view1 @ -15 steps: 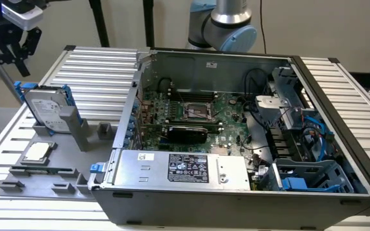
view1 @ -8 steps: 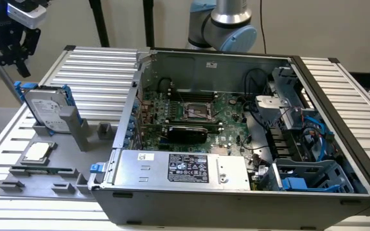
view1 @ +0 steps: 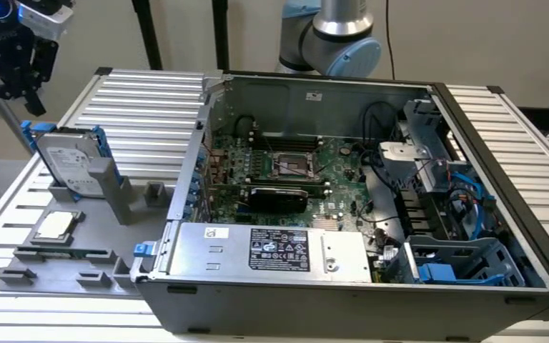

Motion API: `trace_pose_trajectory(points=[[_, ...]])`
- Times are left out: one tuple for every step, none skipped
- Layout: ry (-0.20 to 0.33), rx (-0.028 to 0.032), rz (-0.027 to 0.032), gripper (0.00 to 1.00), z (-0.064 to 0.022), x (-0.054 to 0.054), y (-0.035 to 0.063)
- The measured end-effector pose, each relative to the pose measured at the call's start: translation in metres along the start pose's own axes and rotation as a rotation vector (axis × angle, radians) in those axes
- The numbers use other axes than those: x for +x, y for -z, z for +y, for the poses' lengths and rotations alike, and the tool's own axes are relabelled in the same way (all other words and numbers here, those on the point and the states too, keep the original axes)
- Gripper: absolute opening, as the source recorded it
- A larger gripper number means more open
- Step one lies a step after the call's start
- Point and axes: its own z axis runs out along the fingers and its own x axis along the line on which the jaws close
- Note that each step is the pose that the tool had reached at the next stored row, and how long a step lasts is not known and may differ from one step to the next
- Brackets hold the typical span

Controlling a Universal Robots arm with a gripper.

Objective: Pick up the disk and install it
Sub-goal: 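Pick up the disk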

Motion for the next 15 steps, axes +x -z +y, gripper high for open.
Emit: trace_pose_trajectory(points=[[0.018,0.0001,0.0005,0.00,0.0000,0.0000,-0.0002],[0.036,0.0002,0.0011,0.00,0.0000,0.0000,-0.0003],[0.054,0.0002,0.0017,0.00,0.0000,0.0000,-0.0004],[0.073,0.0002,0.0023,0.00,0.0000,0.0000,-0.0005],[0.090,0.0003,0.0028,0.00,0.0000,0.0000,-0.0007],[0.108,0.0004,0.0034,0.00,0.0000,0.0000,-0.0008],[0.127,0.0005,0.0039,0.00,0.0000,0.0000,-0.0010],[0.145,0.0006,0.0045,0.00,0.0000,0.0000,-0.0011],[0.163,0.0007,0.0050,0.00,0.0000,0.0000,-0.0012],[0.182,0.0008,0.0056,0.00,0.0000,0.0000,-0.0012],[0.200,0.0009,0.0062,0.00,0.0000,0.0000,-0.0013],[0.218,0.0010,0.0068,0.00,0.0000,0.0000,-0.0014],[0.236,0.0011,0.0073,0.00,0.0000,0.0000,-0.0015],[0.253,0.0012,0.0078,0.00,0.0000,0.0000,-0.0016],[0.268,0.0013,0.0083,0.00,0.0000,0.0000,-0.0016]])
